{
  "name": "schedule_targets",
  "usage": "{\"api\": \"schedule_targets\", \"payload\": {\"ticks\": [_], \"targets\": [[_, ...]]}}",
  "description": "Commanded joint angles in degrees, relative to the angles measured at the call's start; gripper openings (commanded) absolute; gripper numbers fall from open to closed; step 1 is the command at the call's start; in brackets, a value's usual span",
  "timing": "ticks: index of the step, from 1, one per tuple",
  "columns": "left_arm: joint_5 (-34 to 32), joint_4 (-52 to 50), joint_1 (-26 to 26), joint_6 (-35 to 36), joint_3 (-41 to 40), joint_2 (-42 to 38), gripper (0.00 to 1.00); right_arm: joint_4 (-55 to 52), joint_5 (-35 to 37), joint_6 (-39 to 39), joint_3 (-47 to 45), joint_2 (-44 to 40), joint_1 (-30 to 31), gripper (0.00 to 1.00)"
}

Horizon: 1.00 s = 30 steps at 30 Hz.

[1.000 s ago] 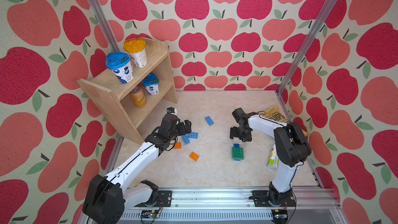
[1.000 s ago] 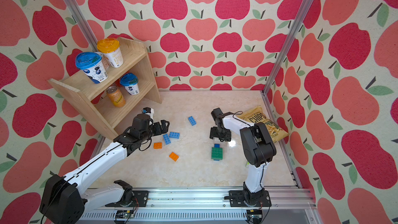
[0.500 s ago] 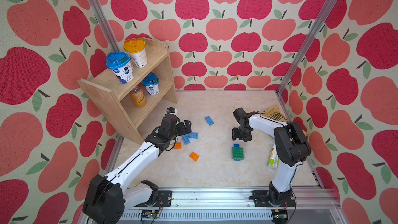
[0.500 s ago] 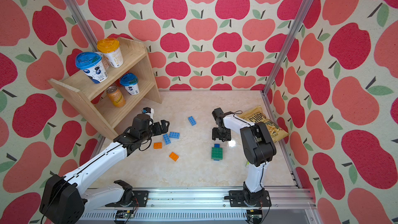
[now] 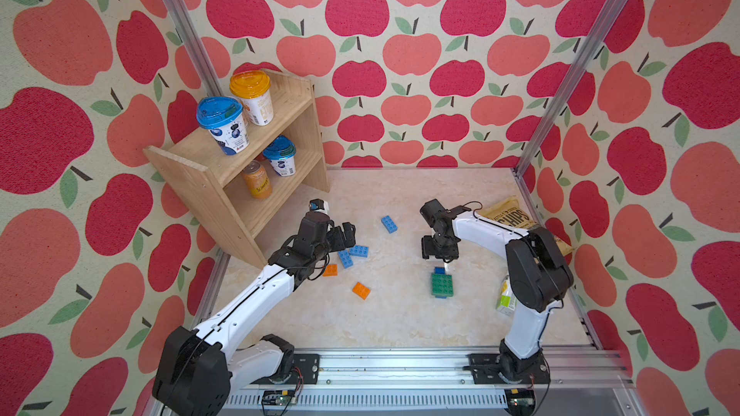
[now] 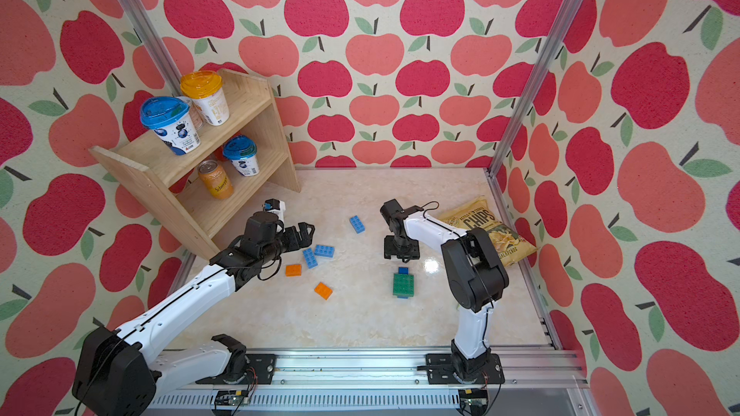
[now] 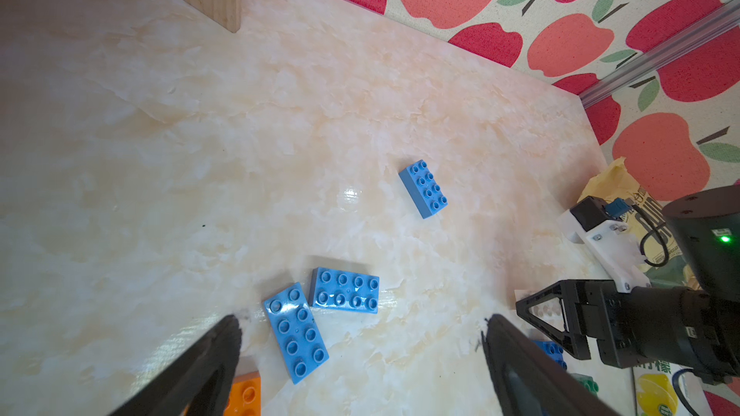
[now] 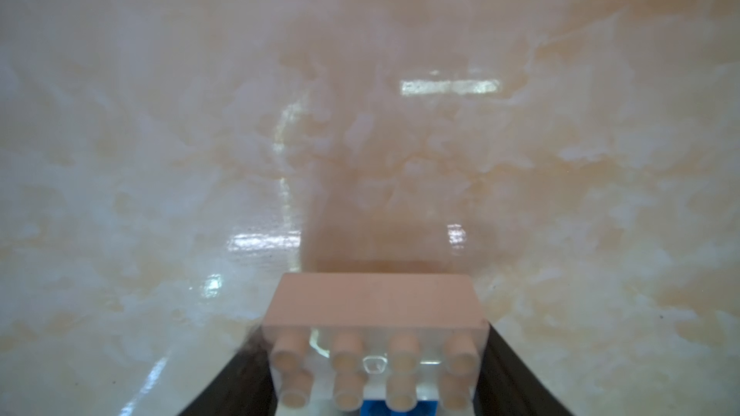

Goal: Assemble a rectangle with lego
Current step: Pick up the lego brick from the center of the board, then assemble the lego brick with the lego brick.

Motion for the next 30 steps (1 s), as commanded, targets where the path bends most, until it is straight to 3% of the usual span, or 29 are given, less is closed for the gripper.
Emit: {"api": "schedule_targets", "payload": {"ticks": [1, 7, 17, 30], "targets": [[-0.98, -0.52, 0.11, 0.14, -0.30, -0.91, 0.97, -2.38, 1.89, 4.66, 1.52, -3.30, 1.44, 0.47], [-0.72, -0.28, 0.11, 0.06, -0.38, -0.92, 0.97, -4.73, 2.60, 7.70, -0.48, -6.41, 4.69, 0.48], [0.43, 0.59, -0.06, -0.42, -0.39, -0.50, 0.97, -3.77, 2.31, 8.89, -8.95, -12.99, 4.81, 0.48], [0.43, 0.60, -0.50, -0.58, 0.13, 0.17, 0.97, -3.45, 2.42, 9.51, -10.15, -11.98, 4.02, 0.49]]}}
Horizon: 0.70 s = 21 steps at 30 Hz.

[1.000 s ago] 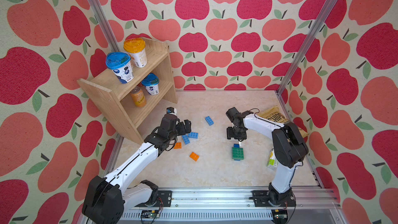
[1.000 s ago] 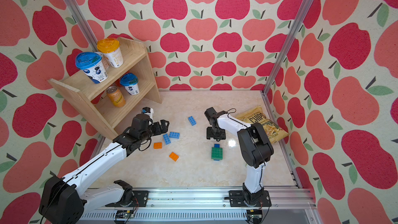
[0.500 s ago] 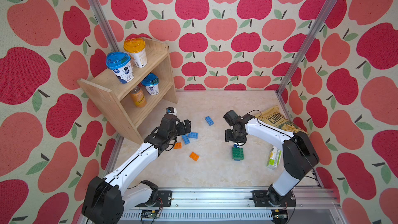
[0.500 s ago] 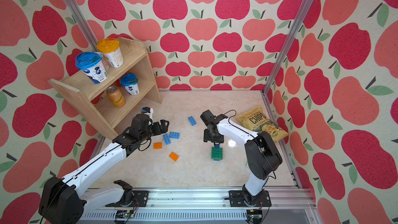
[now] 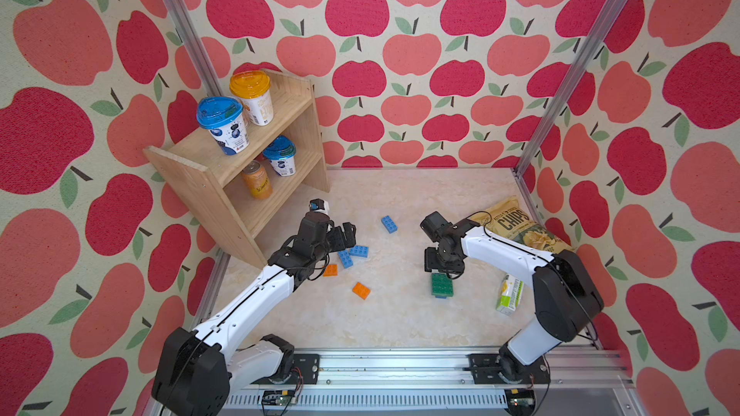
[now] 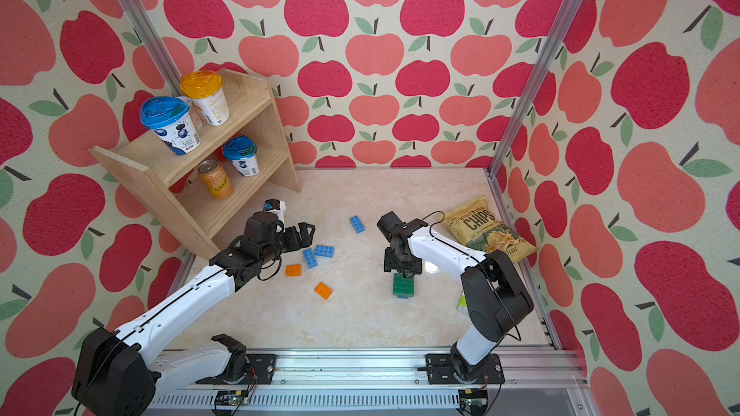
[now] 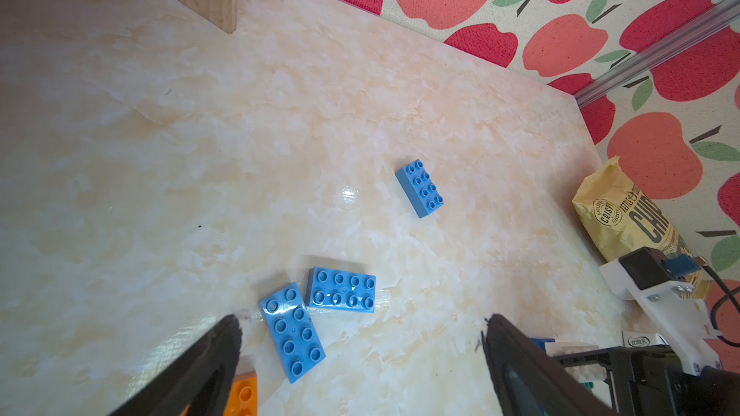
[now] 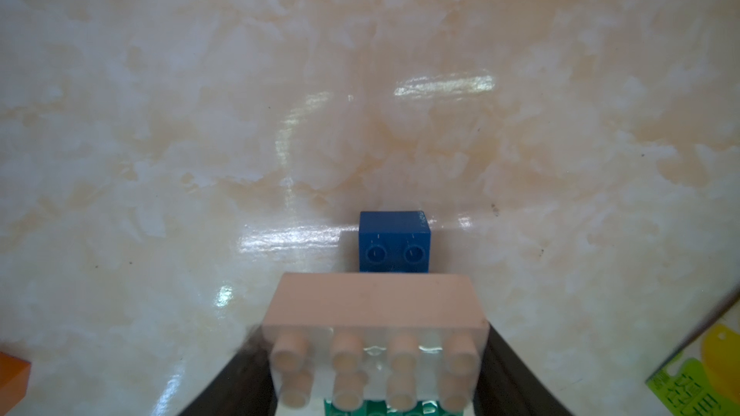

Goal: Assemble a rectangle with lego
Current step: Assemble the lego brick with the lego brick.

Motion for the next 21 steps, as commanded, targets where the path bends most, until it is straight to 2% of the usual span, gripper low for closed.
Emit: {"api": "schedule_targets", "payload": {"ticks": [1, 21], "targets": [[0.19, 0.49, -0.22, -0.53, 0.20, 0.30, 0.97, -0.81, 1.00, 1.36, -0.55, 0.11, -0.66, 0.49], [0.54, 0.80, -0.39, -0.44, 0.75, 1.73, 0.97, 1.34, -0.06, 1.78, -2.80, 2.11, -1.01, 0.49]]}}
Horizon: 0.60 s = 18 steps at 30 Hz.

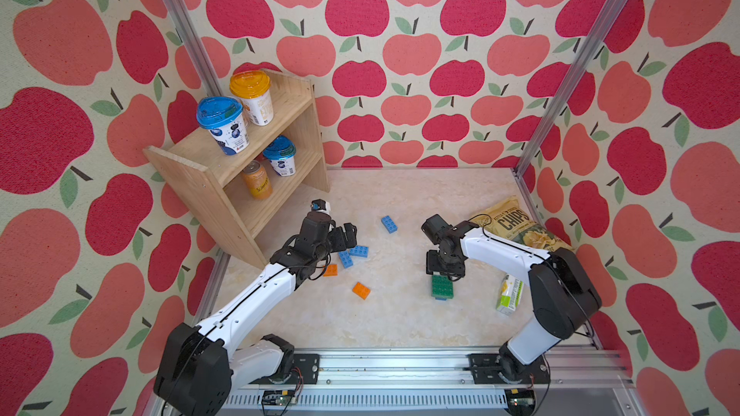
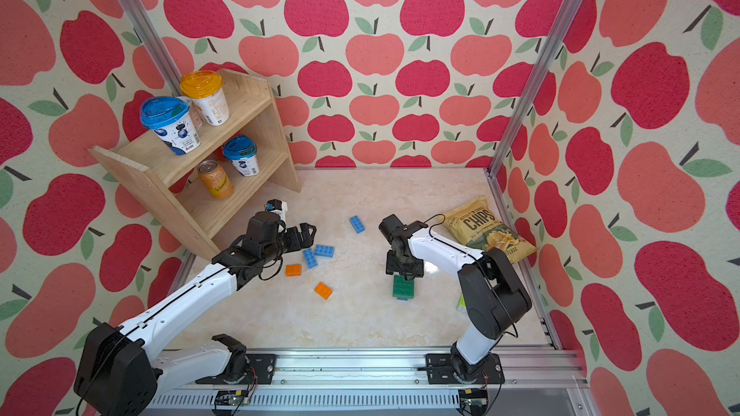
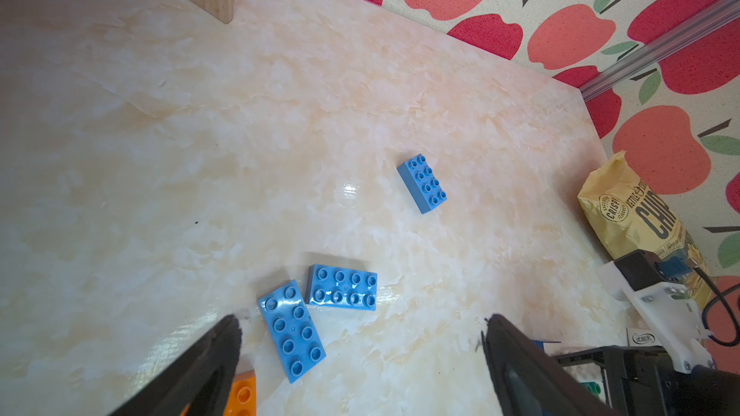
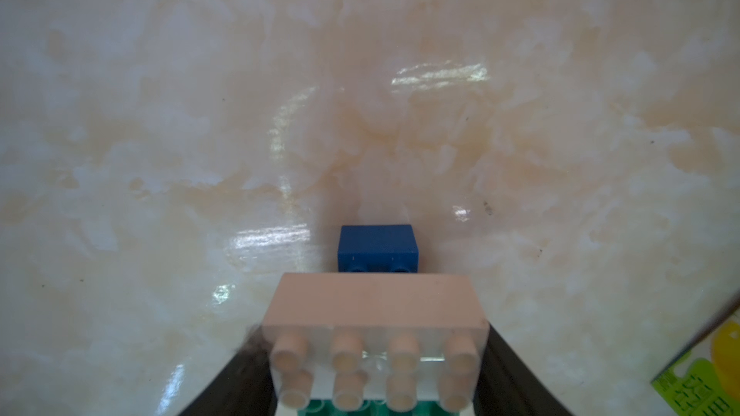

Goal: Assemble a rectangle with lego
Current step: Assemble the lego brick with the lego brick.

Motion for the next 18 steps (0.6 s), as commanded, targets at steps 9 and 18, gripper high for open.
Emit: {"api": "schedule_targets", "payload": {"ticks": [9, 18], "targets": [[-0.16, 0.21, -0.28, -0.47, 0.36, -0.23, 0.98, 0.85, -0.65, 1.72, -1.59, 1.74, -0.49, 0.49], [-0.07, 0.38, -0.28, -0.54, 0.40, 0.17, 0.97, 0.68, -0.18, 2.78, -2.30, 0.76, -0.93, 0.49]]}}
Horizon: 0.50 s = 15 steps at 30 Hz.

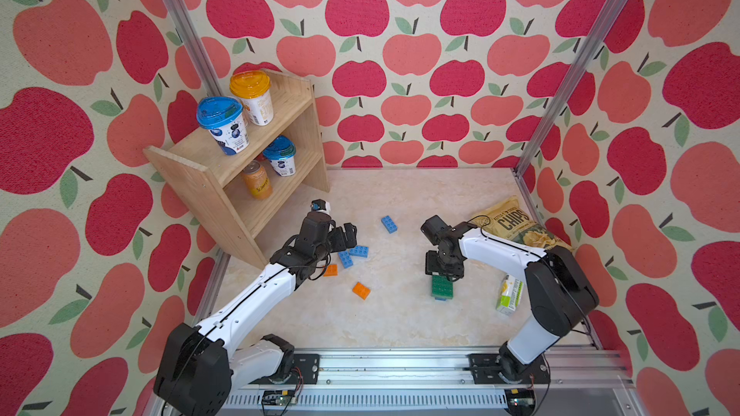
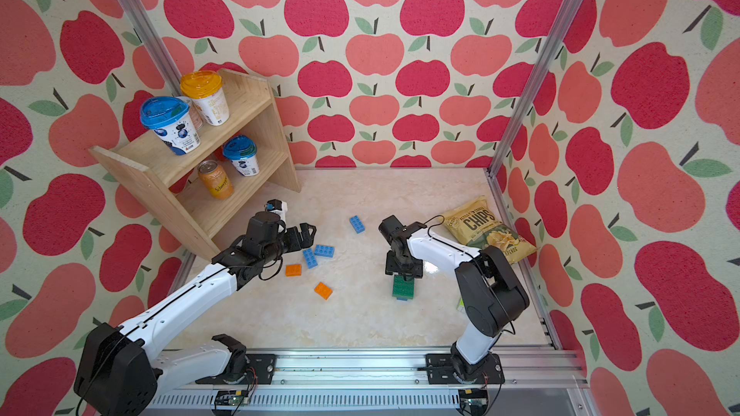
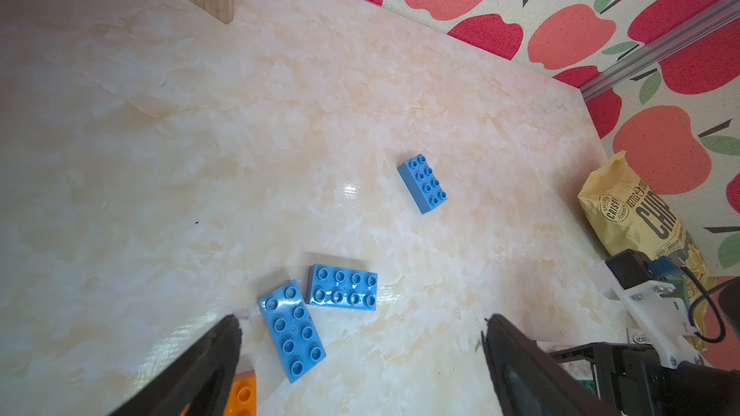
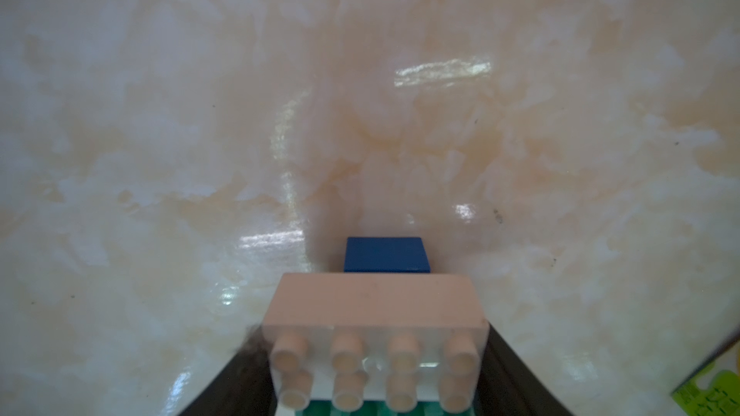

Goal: Assemble a rectangle with lego
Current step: Assemble the lego brick with the lego brick.

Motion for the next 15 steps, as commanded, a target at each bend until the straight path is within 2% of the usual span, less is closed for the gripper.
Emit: {"api": "schedule_targets", "payload": {"ticks": [1, 15], "targets": [[-0.05, 0.46, -0.28, -0.53, 0.39, 0.30, 0.97, -0.63, 0.36, 1.82, -1.58, -0.26, -0.73, 0.49], [-0.05, 0.38, -0.30, -0.45, 0.31, 0.32, 0.97, -0.98, 0.37, 4.59, -1.84, -3.17, -1.30, 0.50]]}}
